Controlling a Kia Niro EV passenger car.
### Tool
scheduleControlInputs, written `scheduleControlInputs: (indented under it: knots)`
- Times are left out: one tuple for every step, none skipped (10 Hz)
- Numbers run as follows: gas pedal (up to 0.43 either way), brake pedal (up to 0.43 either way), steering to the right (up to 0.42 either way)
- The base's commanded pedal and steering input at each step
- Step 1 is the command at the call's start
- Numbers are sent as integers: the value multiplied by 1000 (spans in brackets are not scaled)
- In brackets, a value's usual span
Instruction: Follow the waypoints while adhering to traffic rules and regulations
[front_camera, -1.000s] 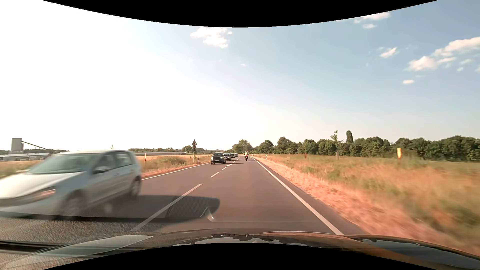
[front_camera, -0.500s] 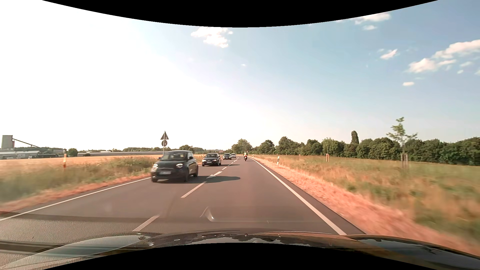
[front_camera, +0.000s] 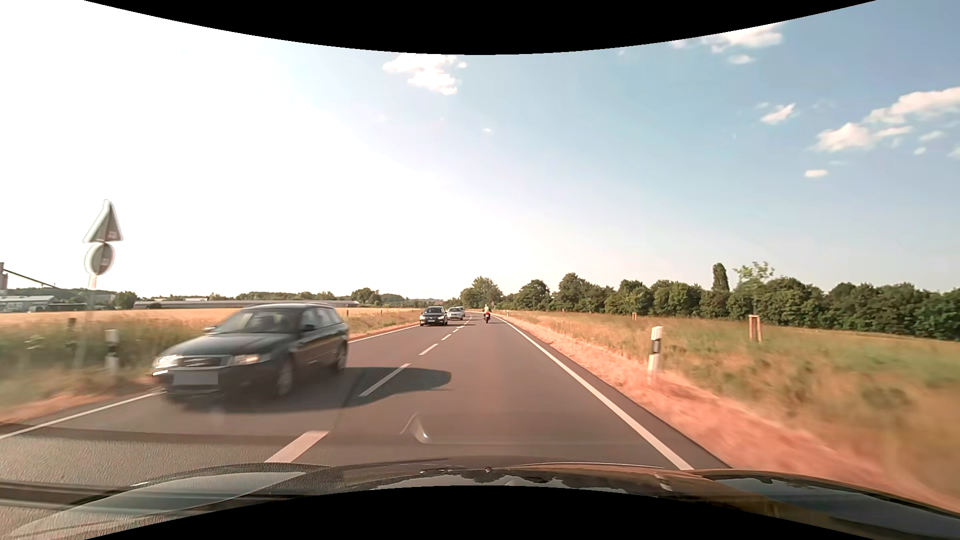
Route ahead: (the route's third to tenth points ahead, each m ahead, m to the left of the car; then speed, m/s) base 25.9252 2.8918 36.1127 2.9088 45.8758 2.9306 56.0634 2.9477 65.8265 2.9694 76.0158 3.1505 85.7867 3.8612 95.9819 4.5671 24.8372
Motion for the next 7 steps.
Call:
scheduleControlInputs:
  knots:
    - [441, 0, -1]
    - [441, 0, -2]
    - [441, 0, -2]
    - [429, 0, 0]
    - [429, 0, 0]
    - [429, 0, -1]
    - [421, 0, -2]
